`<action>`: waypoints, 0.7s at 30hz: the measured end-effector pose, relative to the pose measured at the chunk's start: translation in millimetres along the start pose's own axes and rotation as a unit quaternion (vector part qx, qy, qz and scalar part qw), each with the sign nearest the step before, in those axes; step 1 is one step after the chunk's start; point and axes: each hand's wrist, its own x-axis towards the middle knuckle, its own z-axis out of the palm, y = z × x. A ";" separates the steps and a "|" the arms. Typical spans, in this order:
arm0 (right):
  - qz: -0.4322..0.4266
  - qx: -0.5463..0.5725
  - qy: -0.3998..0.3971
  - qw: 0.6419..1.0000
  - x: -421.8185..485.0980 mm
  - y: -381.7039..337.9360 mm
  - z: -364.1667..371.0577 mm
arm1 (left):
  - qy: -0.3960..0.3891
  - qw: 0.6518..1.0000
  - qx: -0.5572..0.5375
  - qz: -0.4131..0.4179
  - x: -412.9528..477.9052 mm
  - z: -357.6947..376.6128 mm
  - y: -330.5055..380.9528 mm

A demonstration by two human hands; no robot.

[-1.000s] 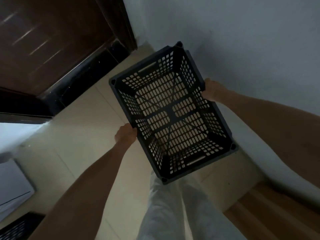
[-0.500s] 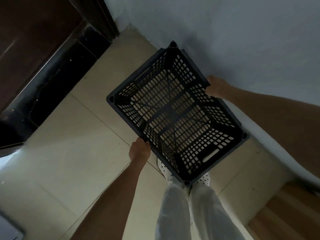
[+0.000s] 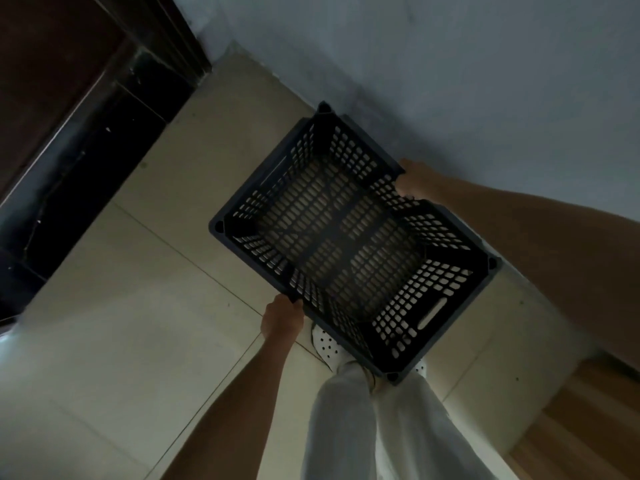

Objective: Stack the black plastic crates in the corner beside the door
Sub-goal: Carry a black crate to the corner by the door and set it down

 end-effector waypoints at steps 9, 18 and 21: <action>-0.048 0.001 -0.025 0.999 -35.6 -6.1 -1.7 | -0.063 0.995 0.071 0.013 -10.3 -27.9 11.7; -0.180 -0.150 -0.042 0.971 -145.1 -29.8 -46.3 | 0.099 0.981 0.011 0.165 -111.7 -90.0 46.4; -0.217 -0.173 -0.036 0.960 -191.0 -32.8 -71.2 | 0.140 0.973 0.005 0.186 -160.0 -107.3 40.4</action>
